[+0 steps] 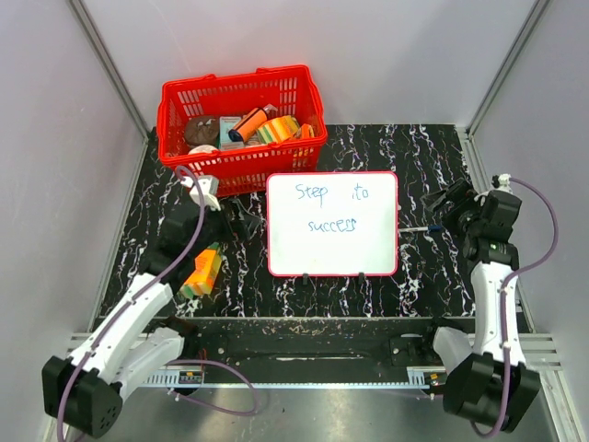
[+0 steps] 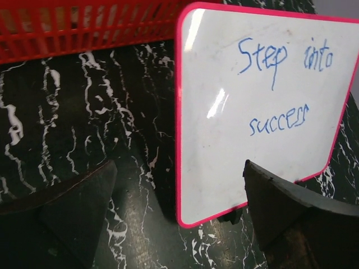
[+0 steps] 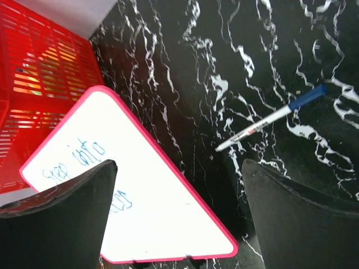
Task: Write a sentence on the whiteboard
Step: Reset both arms
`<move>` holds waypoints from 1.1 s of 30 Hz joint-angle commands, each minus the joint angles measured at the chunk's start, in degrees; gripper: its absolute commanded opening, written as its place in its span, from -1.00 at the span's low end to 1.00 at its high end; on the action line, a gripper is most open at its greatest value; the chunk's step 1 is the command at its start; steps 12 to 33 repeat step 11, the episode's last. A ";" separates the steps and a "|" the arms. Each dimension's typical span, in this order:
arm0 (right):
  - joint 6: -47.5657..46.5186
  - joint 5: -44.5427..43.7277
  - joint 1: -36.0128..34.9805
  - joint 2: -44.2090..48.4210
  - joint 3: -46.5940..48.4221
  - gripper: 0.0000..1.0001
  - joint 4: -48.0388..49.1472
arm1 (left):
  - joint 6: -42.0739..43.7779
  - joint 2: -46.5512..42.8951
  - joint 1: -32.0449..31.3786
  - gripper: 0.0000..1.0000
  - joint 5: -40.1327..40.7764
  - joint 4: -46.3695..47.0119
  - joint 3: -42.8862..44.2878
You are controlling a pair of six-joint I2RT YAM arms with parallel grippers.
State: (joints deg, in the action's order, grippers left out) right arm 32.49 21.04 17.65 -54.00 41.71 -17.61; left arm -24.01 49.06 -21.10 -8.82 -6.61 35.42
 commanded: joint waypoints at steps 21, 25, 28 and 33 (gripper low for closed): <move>-4.19 -7.15 -0.60 6.18 8.21 0.99 -6.21 | 1.33 -6.35 -0.34 0.98 18.04 -20.46 14.32; -4.19 -7.15 -0.60 6.18 8.21 0.99 -6.21 | 1.33 -6.35 -0.34 0.98 18.04 -20.46 14.32; -4.19 -7.15 -0.60 6.18 8.21 0.99 -6.21 | 1.33 -6.35 -0.34 0.98 18.04 -20.46 14.32; -4.19 -7.15 -0.60 6.18 8.21 0.99 -6.21 | 1.33 -6.35 -0.34 0.98 18.04 -20.46 14.32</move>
